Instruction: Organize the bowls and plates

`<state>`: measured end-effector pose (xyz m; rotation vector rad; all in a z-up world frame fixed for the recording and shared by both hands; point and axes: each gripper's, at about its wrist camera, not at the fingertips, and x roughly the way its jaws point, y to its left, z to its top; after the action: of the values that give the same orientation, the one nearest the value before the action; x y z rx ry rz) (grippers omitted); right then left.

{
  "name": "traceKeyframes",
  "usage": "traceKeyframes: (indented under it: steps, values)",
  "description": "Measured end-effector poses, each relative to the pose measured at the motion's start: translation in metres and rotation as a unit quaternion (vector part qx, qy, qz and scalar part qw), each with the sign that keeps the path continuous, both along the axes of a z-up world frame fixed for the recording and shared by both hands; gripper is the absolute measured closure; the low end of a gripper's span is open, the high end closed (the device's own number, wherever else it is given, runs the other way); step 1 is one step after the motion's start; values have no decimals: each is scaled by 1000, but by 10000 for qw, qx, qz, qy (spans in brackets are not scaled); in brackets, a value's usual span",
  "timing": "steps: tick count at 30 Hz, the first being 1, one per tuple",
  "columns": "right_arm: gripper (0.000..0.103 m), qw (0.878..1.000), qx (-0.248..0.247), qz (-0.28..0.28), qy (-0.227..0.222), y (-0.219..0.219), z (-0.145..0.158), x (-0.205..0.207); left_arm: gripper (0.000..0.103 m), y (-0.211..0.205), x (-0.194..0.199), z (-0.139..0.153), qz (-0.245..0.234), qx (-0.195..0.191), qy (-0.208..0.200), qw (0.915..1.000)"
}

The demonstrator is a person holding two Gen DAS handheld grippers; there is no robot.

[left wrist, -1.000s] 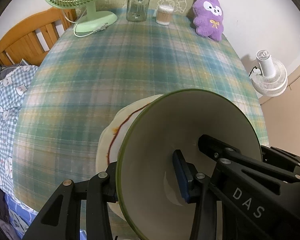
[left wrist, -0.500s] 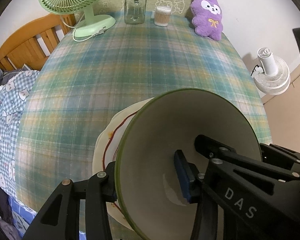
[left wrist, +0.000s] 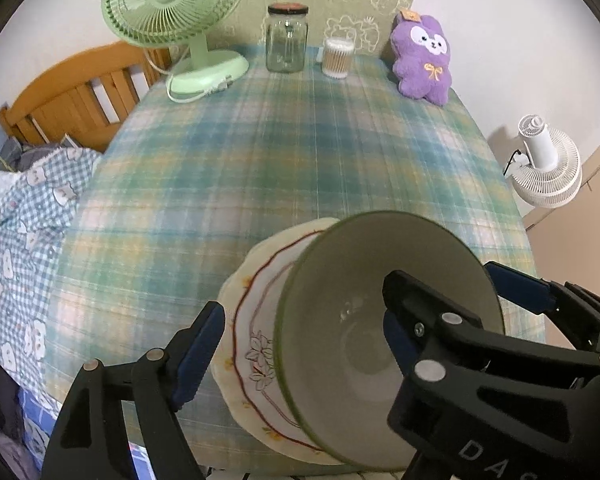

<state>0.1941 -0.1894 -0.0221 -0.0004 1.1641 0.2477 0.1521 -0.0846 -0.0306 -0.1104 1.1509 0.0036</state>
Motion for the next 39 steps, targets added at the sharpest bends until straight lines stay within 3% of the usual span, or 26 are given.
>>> traceKeyframes:
  steps: [13, 21, 31, 39]
  values:
    - [14, 9934, -39, -430, -1061, 17, 58, -26, 18, 25, -7, 51, -344, 291, -857, 9953]
    - [14, 9845, -162, -868, -1514, 55, 84, -49, 17, 64, -16, 76, -522, 267, -1272, 9901]
    - [14, 9683, -236, -1460, -2014, 95, 98, -84, 12, 120, -37, 96, -779, 383, -1844, 9790]
    - [14, 9633, -225, -1472, -2235, 106, 87, -114, 5, 148, -64, 88, -684, 417, -2194, 9723]
